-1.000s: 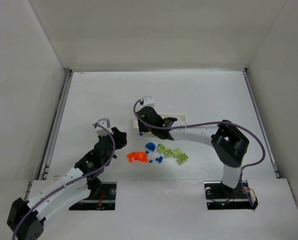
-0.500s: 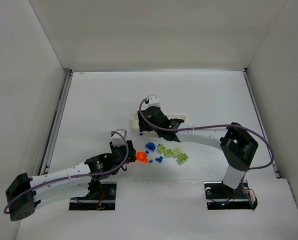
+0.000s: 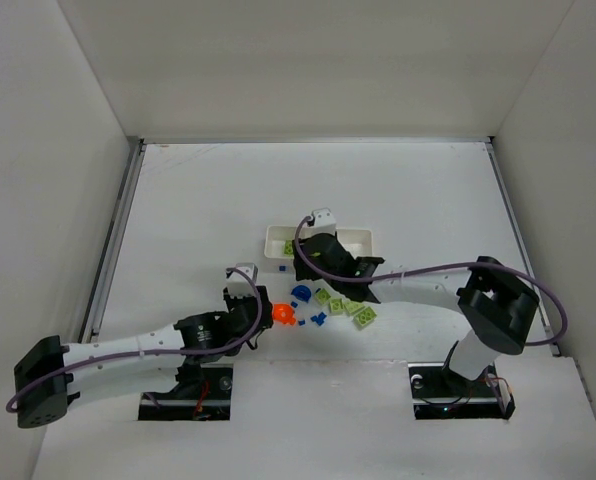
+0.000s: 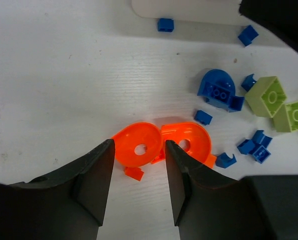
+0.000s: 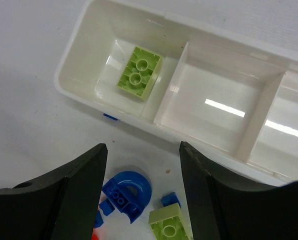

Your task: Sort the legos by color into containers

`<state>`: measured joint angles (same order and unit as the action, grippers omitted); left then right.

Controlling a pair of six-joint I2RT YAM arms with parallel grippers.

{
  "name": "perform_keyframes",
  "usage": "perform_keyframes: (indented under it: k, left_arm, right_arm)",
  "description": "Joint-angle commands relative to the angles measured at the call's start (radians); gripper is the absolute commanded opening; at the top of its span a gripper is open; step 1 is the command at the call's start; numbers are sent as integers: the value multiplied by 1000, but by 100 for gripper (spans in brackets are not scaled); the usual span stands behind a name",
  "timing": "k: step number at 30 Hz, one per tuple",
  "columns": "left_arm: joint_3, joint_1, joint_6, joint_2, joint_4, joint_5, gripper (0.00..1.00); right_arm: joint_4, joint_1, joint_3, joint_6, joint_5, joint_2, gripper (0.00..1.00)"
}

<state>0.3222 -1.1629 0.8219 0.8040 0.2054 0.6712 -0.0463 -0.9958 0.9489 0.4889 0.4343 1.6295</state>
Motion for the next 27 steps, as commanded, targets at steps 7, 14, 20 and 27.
perform_keyframes:
  k: [7, 14, 20, 27]
  left_arm:
    - [15, -27, -32, 53, -57, 31, 37]
    - [23, -28, -38, 138, -84, 27, 31]
    - [23, -36, -40, 166, -92, 22, 24]
    - [41, -31, -32, 198, -70, 48, 32]
  right_arm:
    - [-113, -7, -38, 31, 18, -40, 66]
    - [-139, -7, -140, 48, 20, -141, 66]
    - [-145, -5, -168, 54, 21, -169, 66]
    - [-155, -16, -170, 56, 21, -160, 66]
